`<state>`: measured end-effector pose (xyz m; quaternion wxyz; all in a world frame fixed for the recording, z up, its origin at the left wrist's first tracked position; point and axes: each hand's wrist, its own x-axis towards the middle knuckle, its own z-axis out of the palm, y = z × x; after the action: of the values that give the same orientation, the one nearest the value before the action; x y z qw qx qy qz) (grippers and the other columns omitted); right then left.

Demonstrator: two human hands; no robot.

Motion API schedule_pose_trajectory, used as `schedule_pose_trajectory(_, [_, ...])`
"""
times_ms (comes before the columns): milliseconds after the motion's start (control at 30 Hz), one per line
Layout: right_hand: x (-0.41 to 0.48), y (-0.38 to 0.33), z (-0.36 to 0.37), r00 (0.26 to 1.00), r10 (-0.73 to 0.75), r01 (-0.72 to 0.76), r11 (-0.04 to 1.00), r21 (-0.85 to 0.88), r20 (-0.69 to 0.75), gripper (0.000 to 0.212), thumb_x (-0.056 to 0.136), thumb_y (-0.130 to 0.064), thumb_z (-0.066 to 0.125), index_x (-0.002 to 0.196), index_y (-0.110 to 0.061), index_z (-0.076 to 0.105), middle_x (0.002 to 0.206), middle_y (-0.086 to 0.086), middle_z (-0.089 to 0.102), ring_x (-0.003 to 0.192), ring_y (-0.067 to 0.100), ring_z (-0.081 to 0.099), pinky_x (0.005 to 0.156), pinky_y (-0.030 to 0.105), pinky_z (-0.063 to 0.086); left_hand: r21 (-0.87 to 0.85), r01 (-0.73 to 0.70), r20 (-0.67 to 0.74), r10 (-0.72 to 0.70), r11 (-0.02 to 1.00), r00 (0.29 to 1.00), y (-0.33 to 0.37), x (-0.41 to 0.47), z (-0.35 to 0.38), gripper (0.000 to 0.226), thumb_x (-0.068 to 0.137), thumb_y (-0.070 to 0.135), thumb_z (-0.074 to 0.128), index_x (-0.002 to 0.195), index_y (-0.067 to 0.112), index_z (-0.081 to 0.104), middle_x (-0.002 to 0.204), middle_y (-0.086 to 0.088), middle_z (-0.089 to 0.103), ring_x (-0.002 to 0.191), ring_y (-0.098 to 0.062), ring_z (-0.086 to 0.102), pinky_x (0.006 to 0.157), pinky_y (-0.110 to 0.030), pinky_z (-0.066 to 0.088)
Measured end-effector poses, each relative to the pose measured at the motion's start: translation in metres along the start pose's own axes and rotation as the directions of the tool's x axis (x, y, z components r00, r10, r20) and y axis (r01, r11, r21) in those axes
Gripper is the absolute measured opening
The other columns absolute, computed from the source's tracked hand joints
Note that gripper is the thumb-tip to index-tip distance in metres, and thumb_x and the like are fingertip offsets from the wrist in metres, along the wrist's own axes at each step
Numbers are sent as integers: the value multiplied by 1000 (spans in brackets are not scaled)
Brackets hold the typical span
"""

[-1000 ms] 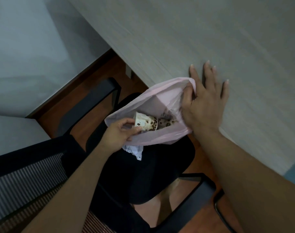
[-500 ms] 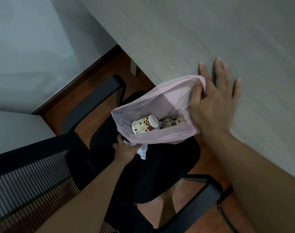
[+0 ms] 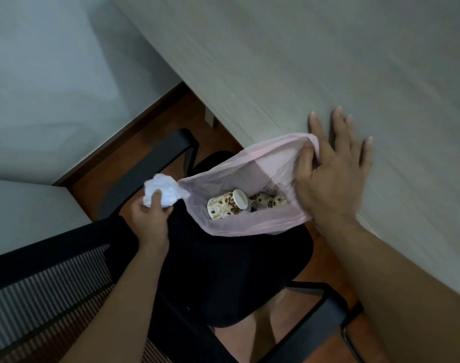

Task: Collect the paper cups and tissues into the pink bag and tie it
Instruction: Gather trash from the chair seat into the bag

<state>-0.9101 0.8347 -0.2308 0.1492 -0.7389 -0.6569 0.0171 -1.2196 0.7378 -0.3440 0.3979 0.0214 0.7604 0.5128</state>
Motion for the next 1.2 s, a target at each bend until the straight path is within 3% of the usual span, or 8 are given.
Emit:
schedule_pose_trajectory(167, [0, 0, 1, 1000, 3, -3, 1000, -5, -7, 59, 110, -42, 45, 169, -38, 42, 183, 1, 27, 169, 22, 21, 136, 60, 12, -323, -28, 304, 132, 946, 943, 67, -25, 6, 46, 104, 35, 70, 138, 5, 65, 132, -16, 75, 118, -30, 75, 90, -36, 63])
schedule_pose_trajectory(367, [0, 0, 2, 1000, 1, -1, 1000, -8, -16, 60, 109, -41, 46, 168, -39, 43, 182, 1, 27, 169, 23, 22, 136, 60, 13, 207, -74, 710, -98, 975, 698, 54, -79, 37, 62, 89, 52, 86, 131, 11, 68, 125, -12, 79, 106, -30, 75, 84, -42, 60])
schedule_pose_trajectory(567, [0, -1, 4, 999, 7, -7, 1000, 6, -31, 59, 107, -40, 48, 167, -39, 46, 181, 1, 30, 169, 23, 24, 136, 59, 12, 476, -115, 623, -242, 872, 744, 36, -97, 71, 45, 105, 67, 54, 116, 28, 73, 104, 4, 83, 80, -23, 82, 65, -28, 64])
schedule_pose_trajectory(700, [1, 0, 3, 1000, 11, -11, 1000, 15, -16, 60, 107, -42, 46, 167, -39, 45, 182, 0, 30, 169, 23, 23, 136, 59, 11, 551, -312, 465, 26, 774, 885, 37, -84, 58, 36, 111, 63, 43, 99, 38, 66, 84, 12, 81, 60, -12, 75, 56, -24, 53])
schedule_pose_trajectory(867, [1, 1, 4, 1000, 19, -19, 1000, 9, 4, 60, 108, -43, 44, 168, -40, 43, 182, 0, 28, 170, 22, 21, 136, 59, 10, 597, -404, 194, 364, 693, 911, 12, -55, 28, 47, 101, 50, 71, 128, 14, 56, 121, -3, 61, 110, -23, 62, 89, -46, 55])
schedule_pose_trajectory(933, [0, 4, 5, 1000, 12, -12, 1000, 4, 9, 60, 108, -44, 44, 168, -40, 42, 183, -1, 27, 170, 21, 20, 137, 58, 10, 703, -255, 191, 169, 664, 967, -1, -45, 24, 83, 92, 55, 81, 150, 9, 41, 149, -14, 45, 138, -32, 46, 105, -52, 49])
schedule_pose_trajectory(1033, [0, 4, 0, 999, -6, 4, 999, 38, 52, 61, 108, -44, 45, 169, -40, 41, 183, -1, 24, 170, 21, 17, 137, 57, 7, 741, -78, 206, -115, 667, 972, -8, -36, 19, 49, 105, 45, 66, 136, 7, 64, 130, -15, 69, 124, -38, 67, 103, -52, 58])
schedule_pose_trajectory(1200, [3, 0, -24, 985, 22, -50, 986, 160, 171, 53, 113, -38, 49, 166, -38, 48, 183, 1, 26, 170, 23, 19, 137, 53, 0, 551, -18, 126, -62, 834, 990, 23, -65, -2, 41, 113, 45, 53, 119, 10, 73, 106, -6, 76, 103, -32, 73, 82, -36, 57])
